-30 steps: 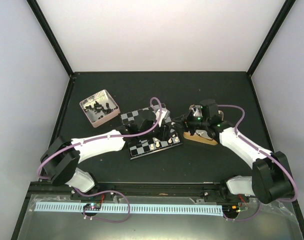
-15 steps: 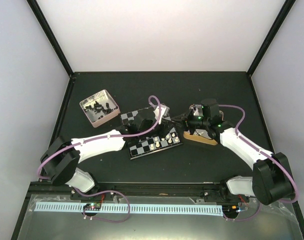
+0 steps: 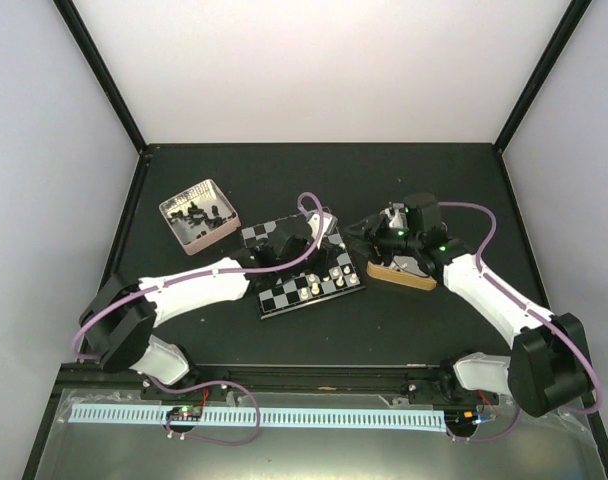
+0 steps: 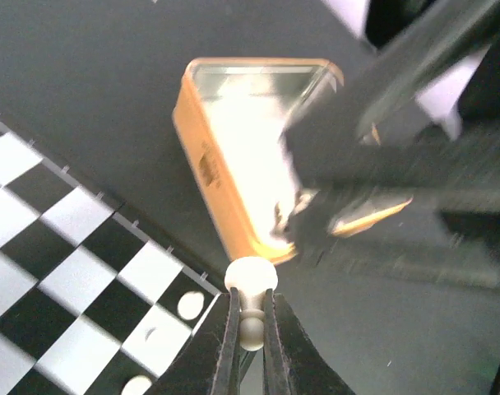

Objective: Set up the chess pieces on the board
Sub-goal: Place the chess piece on the chessboard.

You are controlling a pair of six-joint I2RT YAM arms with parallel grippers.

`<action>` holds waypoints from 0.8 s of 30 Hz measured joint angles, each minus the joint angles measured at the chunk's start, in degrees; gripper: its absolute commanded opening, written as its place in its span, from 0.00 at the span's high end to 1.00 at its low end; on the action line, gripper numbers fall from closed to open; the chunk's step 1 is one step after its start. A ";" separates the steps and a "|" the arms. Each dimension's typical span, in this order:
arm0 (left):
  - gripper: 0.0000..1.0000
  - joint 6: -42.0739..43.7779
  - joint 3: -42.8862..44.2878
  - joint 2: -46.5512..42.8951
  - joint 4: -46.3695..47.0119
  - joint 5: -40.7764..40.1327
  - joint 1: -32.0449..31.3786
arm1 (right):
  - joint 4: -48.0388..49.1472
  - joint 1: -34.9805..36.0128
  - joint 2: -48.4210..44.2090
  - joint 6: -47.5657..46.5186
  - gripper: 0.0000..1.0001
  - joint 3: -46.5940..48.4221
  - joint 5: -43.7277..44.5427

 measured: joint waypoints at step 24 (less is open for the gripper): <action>0.98 8.00 22.23 14.40 -61.51 3.02 9.53 | -13.42 -0.04 1.97 -19.65 0.44 5.14 20.85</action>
